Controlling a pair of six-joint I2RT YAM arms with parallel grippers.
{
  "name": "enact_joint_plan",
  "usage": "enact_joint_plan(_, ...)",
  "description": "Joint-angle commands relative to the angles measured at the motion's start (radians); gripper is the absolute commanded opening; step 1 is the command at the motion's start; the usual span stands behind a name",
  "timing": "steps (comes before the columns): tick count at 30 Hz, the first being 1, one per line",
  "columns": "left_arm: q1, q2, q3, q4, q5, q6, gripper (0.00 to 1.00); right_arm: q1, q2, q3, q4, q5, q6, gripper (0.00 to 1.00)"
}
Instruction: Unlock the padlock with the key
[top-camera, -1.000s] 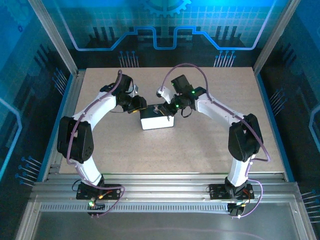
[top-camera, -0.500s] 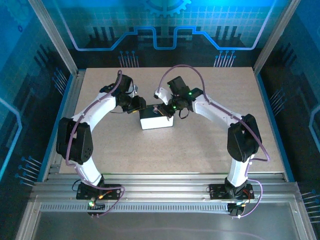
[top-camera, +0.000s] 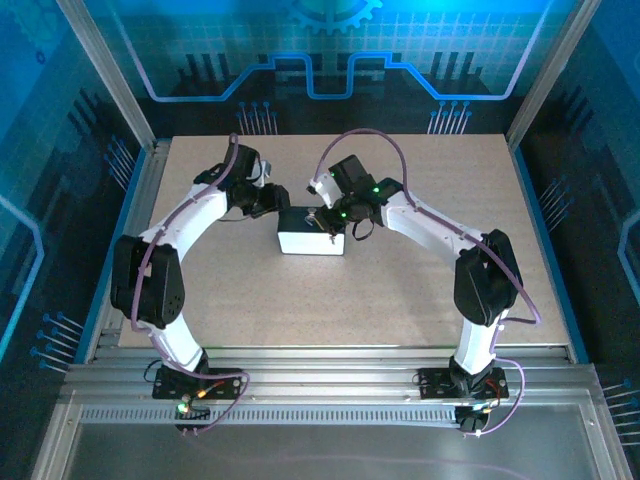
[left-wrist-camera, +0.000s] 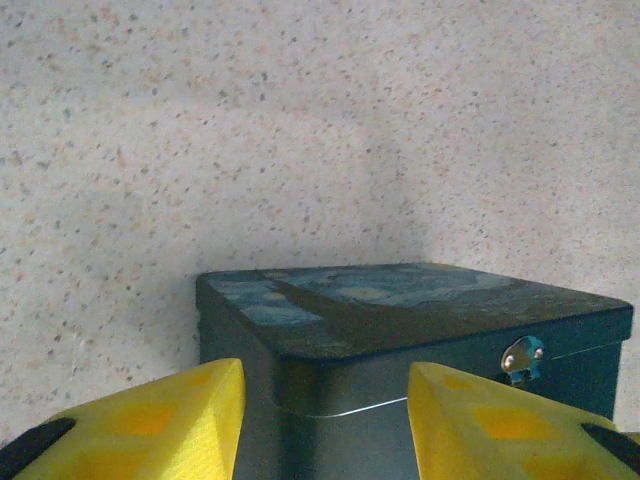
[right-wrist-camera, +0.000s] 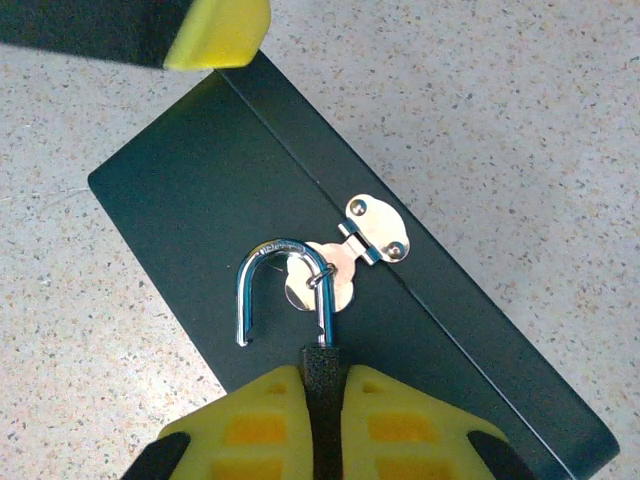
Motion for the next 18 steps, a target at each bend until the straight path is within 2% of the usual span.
enact_joint_plan(1,0.008,0.032,0.060,0.080,0.061,0.033,0.48,0.008,-0.006,0.018,-0.124,0.034,0.029,0.00)
enact_joint_plan(7,0.008,0.108,0.069,0.220,0.078,0.037,0.51,0.007,-0.001,0.055,-0.152,-0.033,0.014,0.00)
enact_joint_plan(9,0.008,0.143,0.097,0.221,0.093,0.033,0.51,0.009,0.002,0.075,-0.178,-0.061,0.007,0.00)
enact_joint_plan(14,-0.001,0.169,0.072,0.239,0.124,0.031,0.50,0.006,0.012,0.085,-0.241,0.058,0.028,0.00)
enact_joint_plan(18,-0.014,0.136,0.020,0.234,0.147,0.037,0.47,-0.009,-0.010,0.047,-0.218,0.105,0.079,0.00)
